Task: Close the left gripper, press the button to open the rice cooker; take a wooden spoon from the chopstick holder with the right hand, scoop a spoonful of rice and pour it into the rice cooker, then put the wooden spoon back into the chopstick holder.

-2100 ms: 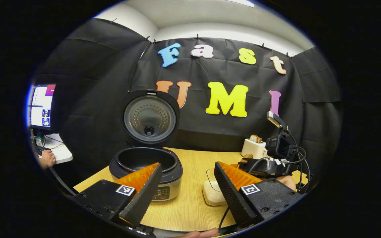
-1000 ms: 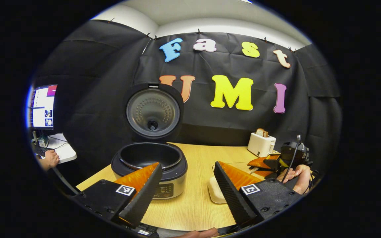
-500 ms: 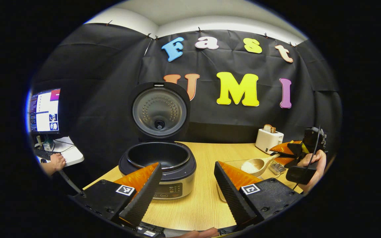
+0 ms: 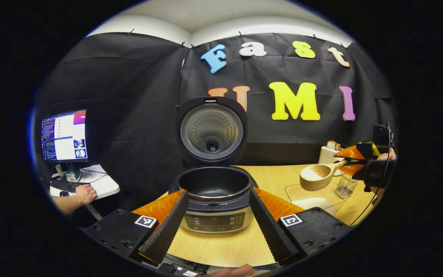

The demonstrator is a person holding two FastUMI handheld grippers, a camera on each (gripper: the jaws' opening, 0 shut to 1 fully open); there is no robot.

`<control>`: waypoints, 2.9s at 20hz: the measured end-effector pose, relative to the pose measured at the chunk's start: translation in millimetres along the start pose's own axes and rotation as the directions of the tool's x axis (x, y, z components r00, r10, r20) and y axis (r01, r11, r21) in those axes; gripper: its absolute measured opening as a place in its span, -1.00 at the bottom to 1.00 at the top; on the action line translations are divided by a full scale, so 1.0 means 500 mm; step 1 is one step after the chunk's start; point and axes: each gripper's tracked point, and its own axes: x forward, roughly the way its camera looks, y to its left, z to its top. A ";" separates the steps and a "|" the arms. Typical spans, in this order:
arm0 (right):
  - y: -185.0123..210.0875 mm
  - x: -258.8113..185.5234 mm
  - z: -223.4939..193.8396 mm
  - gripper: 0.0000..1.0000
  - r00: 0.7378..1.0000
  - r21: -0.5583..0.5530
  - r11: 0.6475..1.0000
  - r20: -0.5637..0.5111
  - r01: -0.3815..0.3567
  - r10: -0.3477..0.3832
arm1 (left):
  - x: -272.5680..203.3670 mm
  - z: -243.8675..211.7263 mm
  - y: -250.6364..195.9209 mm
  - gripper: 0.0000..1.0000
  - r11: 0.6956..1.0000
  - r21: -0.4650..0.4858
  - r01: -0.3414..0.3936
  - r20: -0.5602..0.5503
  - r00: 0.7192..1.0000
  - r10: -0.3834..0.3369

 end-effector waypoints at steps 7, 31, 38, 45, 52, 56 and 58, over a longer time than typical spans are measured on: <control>0.071 0.036 -0.111 -0.82 0.997 0.000 0.999 -0.061 -0.052 0.052 | 0.002 -0.008 0.052 1.00 0.998 -0.057 -0.017 -0.008 1.000 0.017; 0.197 0.304 -0.406 -0.80 1.000 -0.810 0.586 0.000 0.011 -0.018 | 0.003 -0.037 0.137 1.00 0.988 -0.152 -0.026 -0.033 0.999 0.021; 0.253 0.318 -0.450 -0.84 0.998 -0.967 0.247 -0.048 -0.059 0.052 | 0.010 -0.051 0.151 1.00 0.990 -0.134 -0.048 -0.056 0.998 0.041; 0.271 0.309 -0.522 -0.86 0.986 -0.986 -0.116 -0.132 -0.120 0.100 | 0.010 -0.062 0.166 1.00 0.992 -0.109 -0.062 -0.069 0.996 0.055; 0.234 0.313 -0.565 -0.83 0.988 -0.930 -0.355 -0.133 -0.097 0.078 | 0.009 -0.073 0.182 1.00 0.990 -0.122 -0.075 -0.088 0.994 0.065; 0.235 0.315 -0.563 -0.83 0.990 -0.919 -0.388 -0.111 -0.067 0.090 | 0.012 -0.079 0.181 1.00 0.989 -0.126 -0.075 -0.095 0.993 0.063; 0.241 0.307 -0.565 -0.83 0.990 -0.922 -0.383 -0.107 -0.062 0.097 | 0.015 -0.078 0.176 1.00 0.990 -0.127 -0.065 -0.095 0.994 0.053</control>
